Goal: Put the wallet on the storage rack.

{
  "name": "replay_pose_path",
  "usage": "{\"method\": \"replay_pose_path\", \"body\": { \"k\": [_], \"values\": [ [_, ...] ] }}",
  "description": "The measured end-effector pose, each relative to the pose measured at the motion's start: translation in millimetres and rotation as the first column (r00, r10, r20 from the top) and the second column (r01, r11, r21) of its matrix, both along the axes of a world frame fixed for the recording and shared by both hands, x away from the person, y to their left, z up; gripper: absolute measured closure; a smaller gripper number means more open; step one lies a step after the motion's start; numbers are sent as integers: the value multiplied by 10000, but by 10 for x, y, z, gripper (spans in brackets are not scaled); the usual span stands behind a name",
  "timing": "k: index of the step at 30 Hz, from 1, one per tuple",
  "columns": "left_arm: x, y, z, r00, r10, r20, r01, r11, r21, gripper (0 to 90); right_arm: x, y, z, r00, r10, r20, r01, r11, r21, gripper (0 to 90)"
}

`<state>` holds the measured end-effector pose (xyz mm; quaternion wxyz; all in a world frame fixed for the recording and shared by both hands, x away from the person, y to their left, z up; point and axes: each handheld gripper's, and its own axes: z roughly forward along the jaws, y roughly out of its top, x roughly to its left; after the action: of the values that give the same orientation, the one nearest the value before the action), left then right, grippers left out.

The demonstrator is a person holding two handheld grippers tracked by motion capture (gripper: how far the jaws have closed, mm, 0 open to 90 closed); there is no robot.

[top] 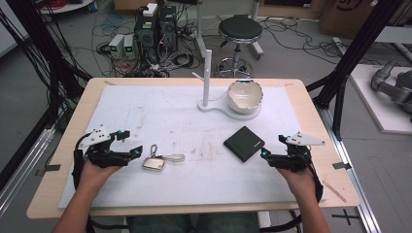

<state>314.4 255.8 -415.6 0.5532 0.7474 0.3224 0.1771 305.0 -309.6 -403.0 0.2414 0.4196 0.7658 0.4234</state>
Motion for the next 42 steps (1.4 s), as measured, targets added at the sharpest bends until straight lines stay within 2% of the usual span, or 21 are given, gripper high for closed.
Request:
{"method": "replay_pose_path", "body": {
  "k": [18,20,21,23,25,28,29,31,33,34,35,36,37,38,39,42],
  "values": [
    [9,0,21,9999,62,146,-62,10000,2,160,10,210,14,9978,659,57,-657,9975,-269,159],
    [12,-8,14,9999,60,84,-61,10000,21,161,12,262,0,9967,813,5,-812,9959,-392,159],
    [14,-13,6,10000,37,51,-37,10000,54,161,29,334,-43,9940,1078,-165,-1086,9925,-557,159],
    [18,-22,2,10000,15,57,-16,10000,88,161,37,363,-61,9932,1135,-252,-1149,9913,-645,160],
    [16,-27,5,10000,19,54,-20,10000,68,161,80,496,-139,9891,1375,-524,-1429,9826,-1186,160],
    [13,-29,7,10000,37,50,-37,10000,73,161,103,611,-189,9859,1563,-593,-1637,9747,-1524,160],
    [15,-25,3,10000,36,41,-37,9999,99,161,122,695,-223,9829,1692,-724,-1798,9666,-1828,183],
    [18,-24,1,10000,37,30,-37,9999,93,160,147,769,-262,9805,1791,-813,-1924,9591,-2078,255],
    [20,-17,-4,10000,65,11,-65,9999,96,161,185,823,-317,9791,1746,-1040,-1947,9526,-2337,265],
    [20,-15,-4,10000,77,-9,-77,9999,84,161,185,823,-317,9791,1746,-1040,-1947,9526,-2337,265],
    [22,-10,-4,10000,94,-2,-94,9999,88,161,213,853,-365,9795,1639,-1170,-1898,9458,-2635,355],
    [22,-6,-4,10000,80,5,-80,9999,60,161,213,853,-365,9795,1639,-1170,-1898,9458,-2635,355],
    [21,-5,-4,10000,86,-1,-86,10000,49,160,213,875,-391,9815,1565,-1103,-1832,9353,-3027,369],
    [20,-1,-4,9999,105,-5,-105,9999,31,161,196,894,-396,9830,1631,-845,-1822,9242,-3355,451],
    [20,-1,-4,9999,105,-5,-105,9999,31,161,183,896,-392,9858,1519,-714,-1674,9191,-3566,510],
    [20,-1,-6,10000,91,-19,-91,10000,20,161,168,897,-397,9867,1505,-615,-1626,9139,-3720,534]
  ]
}}
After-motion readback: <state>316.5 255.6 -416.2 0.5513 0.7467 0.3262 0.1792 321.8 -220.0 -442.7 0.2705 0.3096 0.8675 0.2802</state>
